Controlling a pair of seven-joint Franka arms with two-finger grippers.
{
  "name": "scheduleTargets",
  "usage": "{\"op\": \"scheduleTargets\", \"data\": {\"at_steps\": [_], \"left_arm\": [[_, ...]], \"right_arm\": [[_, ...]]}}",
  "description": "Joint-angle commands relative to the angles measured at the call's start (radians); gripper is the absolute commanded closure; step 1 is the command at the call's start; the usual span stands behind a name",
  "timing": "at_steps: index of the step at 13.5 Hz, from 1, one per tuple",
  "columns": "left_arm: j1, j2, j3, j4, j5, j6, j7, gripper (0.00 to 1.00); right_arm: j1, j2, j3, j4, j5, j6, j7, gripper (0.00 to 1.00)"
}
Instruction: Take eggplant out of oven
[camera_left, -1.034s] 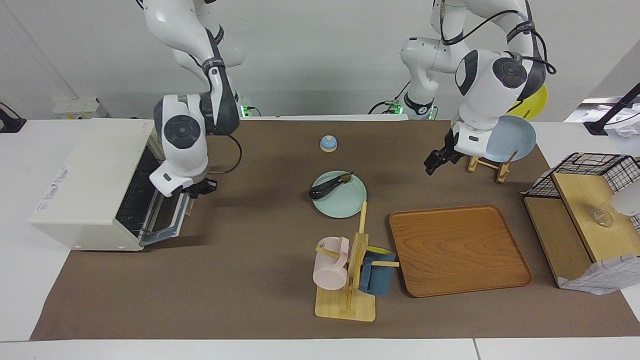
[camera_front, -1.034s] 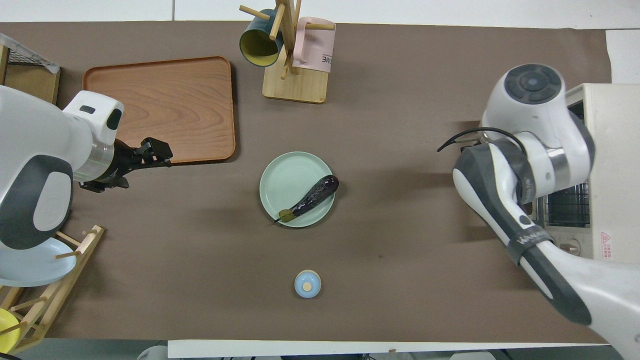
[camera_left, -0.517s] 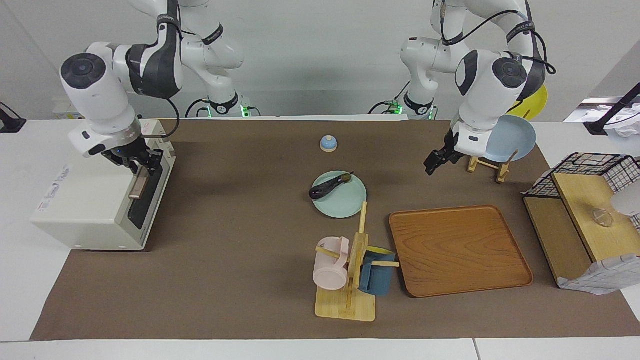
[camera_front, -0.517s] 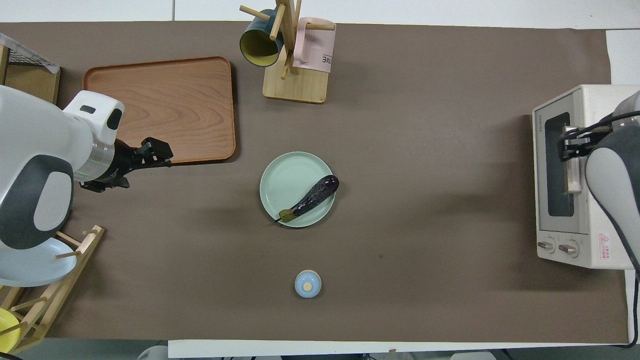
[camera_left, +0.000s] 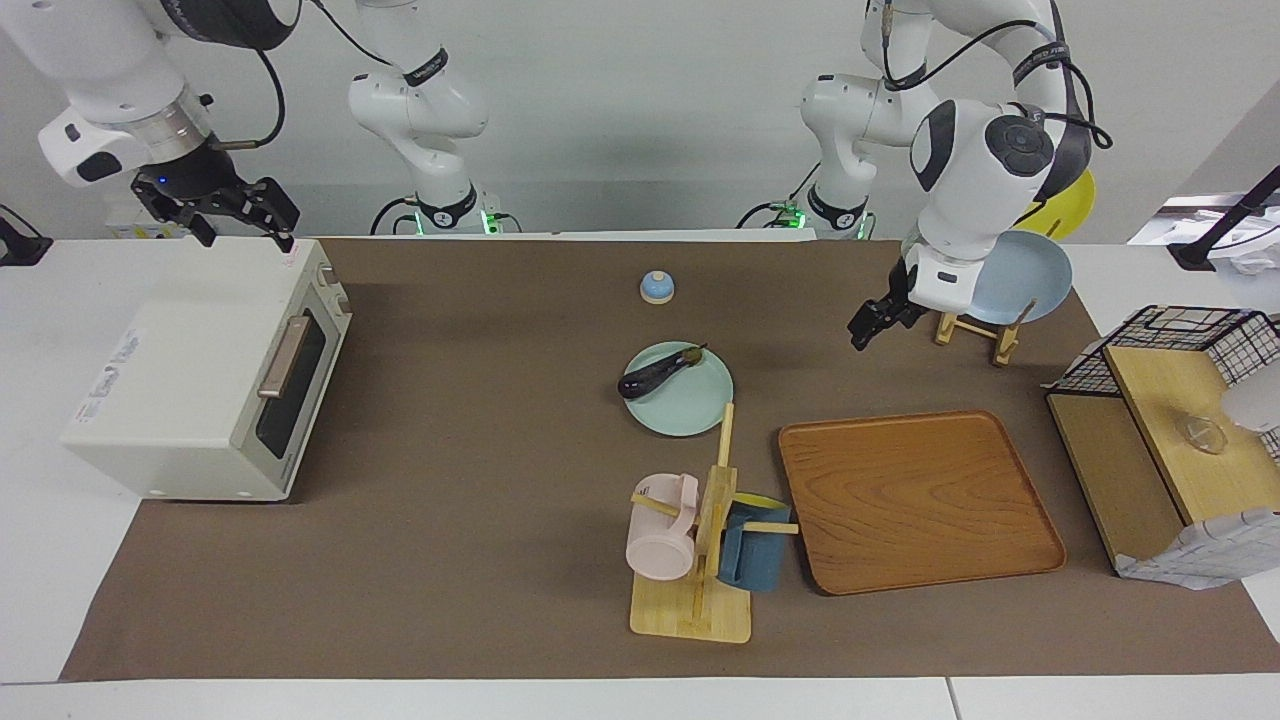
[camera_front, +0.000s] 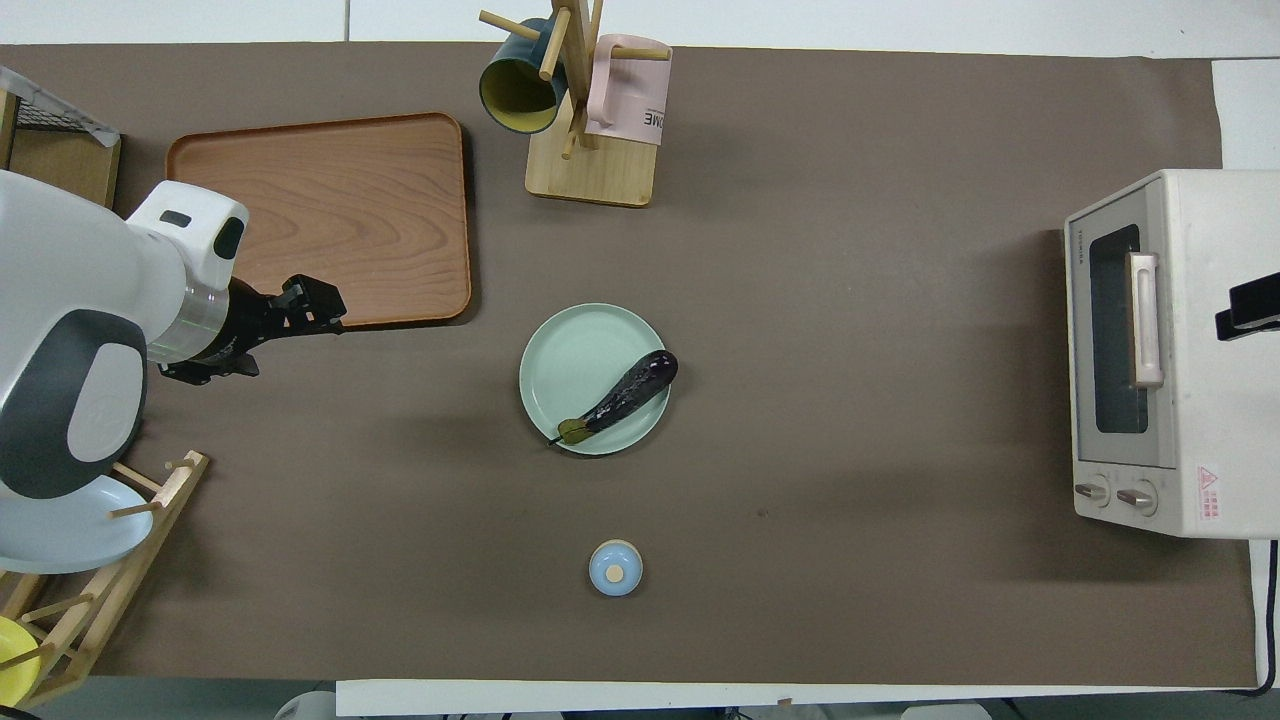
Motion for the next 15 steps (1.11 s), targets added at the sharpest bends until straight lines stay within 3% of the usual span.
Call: {"op": "scheduleTargets", "data": {"at_steps": [1, 5, 8, 11, 13, 15], "left_arm": [[-0.108, 0.170, 0.029, 0.284, 0.032, -0.169, -0.362, 0.00], [-0.121, 0.152, 0.026, 0.224, 0.025, -0.100, -0.478, 0.00], [-0.276, 0.187, 0.013, 0.130, 0.022, 0.073, -0.907, 0.00], [-0.362, 0.210, 0.013, 0.130, -0.163, 0.109, -1.162, 0.00], [-0.407, 0.228, 0.013, 0.129, -0.219, 0.184, -1.311, 0.01], [-0.456, 0.314, 0.012, 0.126, -0.343, 0.271, -1.403, 0.01]], "right_arm": [[-0.039, 0.016, -0.006, 0.008, 0.034, -0.007, -0.073, 0.00], [0.016, 0.052, 0.000, 0.033, 0.033, -0.011, -0.073, 0.00], [0.010, 0.037, 0.004, 0.037, 0.034, -0.011, -0.067, 0.00], [-0.006, 0.008, -0.005, 0.005, 0.042, -0.019, -0.067, 0.00], [0.005, 0.007, -0.002, 0.004, 0.042, -0.019, -0.067, 0.00], [0.008, 0.007, 0.003, 0.004, 0.044, -0.019, -0.067, 0.00]]}}
